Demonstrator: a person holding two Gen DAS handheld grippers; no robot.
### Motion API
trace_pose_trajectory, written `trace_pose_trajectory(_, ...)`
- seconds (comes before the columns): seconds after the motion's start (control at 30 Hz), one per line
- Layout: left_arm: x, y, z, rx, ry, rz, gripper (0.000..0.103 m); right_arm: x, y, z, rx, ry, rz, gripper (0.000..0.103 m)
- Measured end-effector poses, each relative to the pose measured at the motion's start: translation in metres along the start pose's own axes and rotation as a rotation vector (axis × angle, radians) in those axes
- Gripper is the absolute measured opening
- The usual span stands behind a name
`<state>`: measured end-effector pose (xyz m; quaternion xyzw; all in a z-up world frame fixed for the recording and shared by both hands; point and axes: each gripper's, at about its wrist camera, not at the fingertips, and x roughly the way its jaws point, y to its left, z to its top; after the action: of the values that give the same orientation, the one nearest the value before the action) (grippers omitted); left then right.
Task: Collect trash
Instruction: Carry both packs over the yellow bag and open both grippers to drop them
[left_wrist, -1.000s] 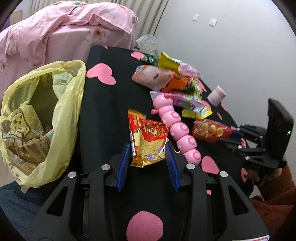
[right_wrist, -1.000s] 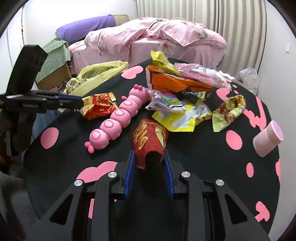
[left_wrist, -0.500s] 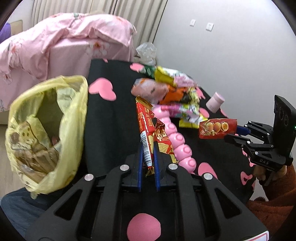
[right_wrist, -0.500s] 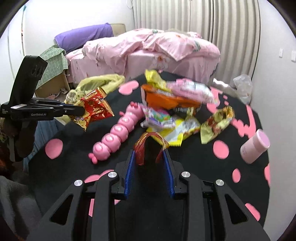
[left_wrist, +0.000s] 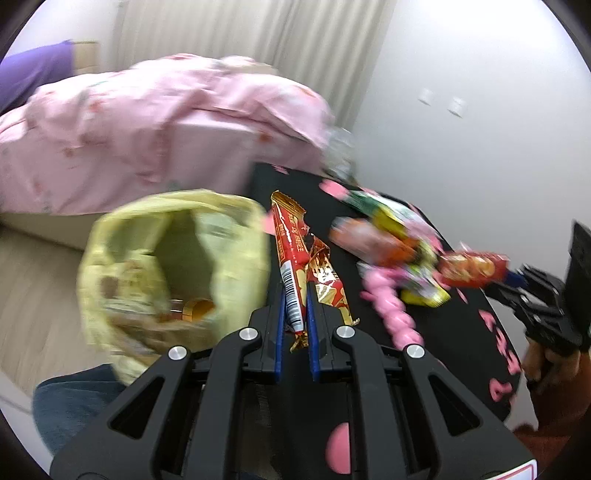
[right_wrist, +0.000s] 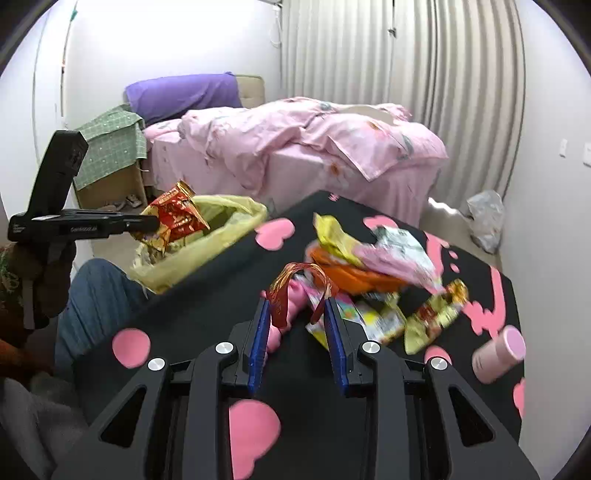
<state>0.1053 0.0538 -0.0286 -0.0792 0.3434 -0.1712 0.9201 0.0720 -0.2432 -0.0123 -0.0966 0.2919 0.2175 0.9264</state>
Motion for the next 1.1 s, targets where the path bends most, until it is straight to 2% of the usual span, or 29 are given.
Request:
trace_pose_trajectory(0.2,-0.012,0.068,0.011,-0.162,-0.061,0.155,0.01,0.035,0.018,0.04,-0.028,-0.032,0.096,0.029)
trace_pose_trajectory(0.3,-0.008,0.094,0.013,-0.227,-0.067,0.168,0.01,0.067,0.032,0.065,-0.04,-0.032,0.173,0.029)
trace_pose_trajectory(0.4,0.006,0.102,0.015,-0.246,-0.064,0.149,0.01,0.11,0.055,0.087,-0.096,-0.009,0.233,0.029)
trace_pose_trajectory(0.47,0.019,0.104,0.015,-0.253,-0.047,0.133,0.01,0.131,0.067,0.096,-0.122,0.004,0.253,0.029)
trace_pose_trajectory(0.63,0.049,0.119,0.015,-0.292,0.003,0.161,0.01,0.181,0.09,0.107,-0.173,0.051,0.28,0.029)
trace_pose_trajectory(0.67,0.052,0.124,0.016,-0.305,0.006,0.172,0.012,0.192,0.095,0.107,-0.183,0.067,0.284,0.029)
trace_pose_trajectory(0.7,0.053,0.127,0.016,-0.321,0.005,0.187,0.019,0.202,0.099,0.106,-0.192,0.083,0.294,0.029)
trace_pose_trajectory(0.73,0.052,0.132,0.017,-0.341,-0.004,0.194,0.032,0.208,0.101,0.105,-0.195,0.094,0.304,0.029)
trace_pose_trajectory(0.8,0.047,0.138,0.018,-0.367,-0.035,0.186,0.049,0.22,0.106,0.102,-0.201,0.123,0.313,0.035)
trace_pose_trajectory(0.83,0.043,0.139,0.019,-0.376,-0.051,0.189,0.05,0.225,0.109,0.1,-0.207,0.129,0.316,0.044)
trace_pose_trajectory(0.9,0.038,0.142,0.022,-0.382,-0.068,0.205,0.05,0.228,0.11,0.097,-0.207,0.134,0.335,0.049)
trace_pose_trajectory(0.97,0.033,0.142,0.023,-0.386,-0.087,0.226,0.051,0.227,0.11,0.095,-0.2,0.131,0.342,0.059)
trace_pose_trajectory(1.1,0.026,0.141,0.025,-0.386,-0.115,0.24,0.052,0.212,0.102,0.094,-0.187,0.105,0.337,0.062)
